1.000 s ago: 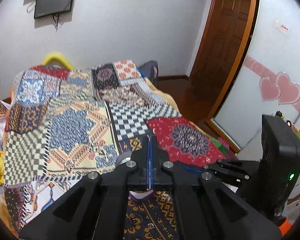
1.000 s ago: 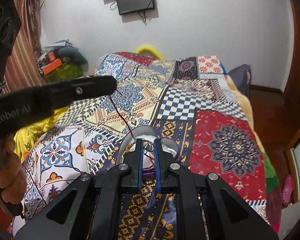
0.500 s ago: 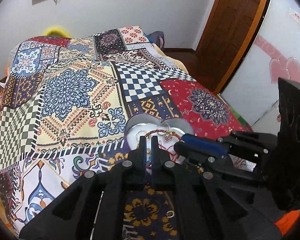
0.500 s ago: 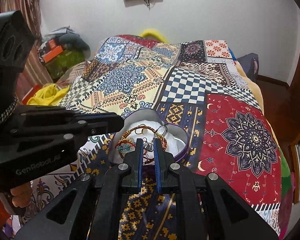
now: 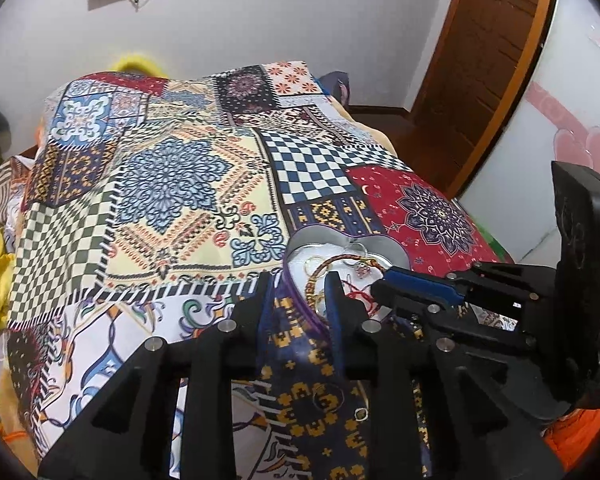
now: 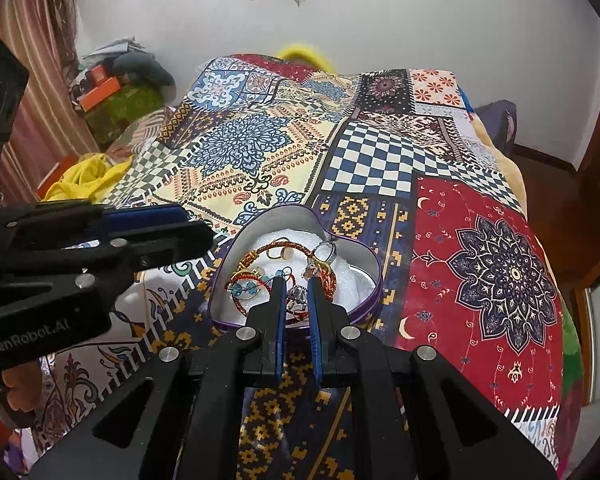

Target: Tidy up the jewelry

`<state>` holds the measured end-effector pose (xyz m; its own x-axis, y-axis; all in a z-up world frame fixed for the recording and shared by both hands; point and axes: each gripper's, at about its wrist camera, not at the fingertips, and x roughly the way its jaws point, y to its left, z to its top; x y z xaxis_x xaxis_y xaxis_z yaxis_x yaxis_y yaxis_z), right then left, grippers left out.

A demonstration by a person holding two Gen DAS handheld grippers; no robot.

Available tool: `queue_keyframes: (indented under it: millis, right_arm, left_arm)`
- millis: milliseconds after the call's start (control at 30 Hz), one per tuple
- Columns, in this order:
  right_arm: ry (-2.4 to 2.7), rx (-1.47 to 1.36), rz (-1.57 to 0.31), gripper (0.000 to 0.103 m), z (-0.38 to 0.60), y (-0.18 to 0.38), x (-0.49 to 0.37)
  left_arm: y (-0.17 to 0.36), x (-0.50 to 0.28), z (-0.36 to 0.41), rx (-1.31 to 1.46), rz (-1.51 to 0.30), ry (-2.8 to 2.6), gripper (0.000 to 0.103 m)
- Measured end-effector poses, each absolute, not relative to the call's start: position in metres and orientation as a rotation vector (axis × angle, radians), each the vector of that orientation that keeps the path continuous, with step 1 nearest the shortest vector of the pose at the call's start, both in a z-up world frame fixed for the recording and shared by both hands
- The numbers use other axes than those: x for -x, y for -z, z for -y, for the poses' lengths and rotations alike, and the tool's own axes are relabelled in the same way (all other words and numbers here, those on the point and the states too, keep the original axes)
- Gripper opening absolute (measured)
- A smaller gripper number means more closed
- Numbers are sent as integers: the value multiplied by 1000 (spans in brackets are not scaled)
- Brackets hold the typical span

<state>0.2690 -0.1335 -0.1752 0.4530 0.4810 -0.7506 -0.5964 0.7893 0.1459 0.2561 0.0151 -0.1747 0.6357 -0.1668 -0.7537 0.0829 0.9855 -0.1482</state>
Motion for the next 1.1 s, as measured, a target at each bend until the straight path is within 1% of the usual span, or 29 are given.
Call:
queue_keyframes:
  millis: [33,167,400,500,633,800,1100]
  right_arm:
    - [-666,146,-878,10,134,174,-268]
    - [-643,167,-865,16,135,168,-263]
    - [-634,180,-817,25,138,149,-248]
    - [-629,187,-793,28,138,140,-240]
    - [-634,191,-774,29,138,134,-228]
    - [-655,183,-785,30,137,134,-216]
    - [-681,211,-880,30,123,168,-201]
  left_arm:
    - [174,-255,-16,104,-869,140,25]
    - [169,-247,-19,103,-859,126,31]
    - [160,-227,-24,92,-850,106,32]
    - [156,-217,-25,86,-843,101,35]
    - [151,-203,-26,66,-833,86,38]
    - [155,-186,-31,68,-849,86,38]
    - [178,-169,-38,77,-907,91,38]
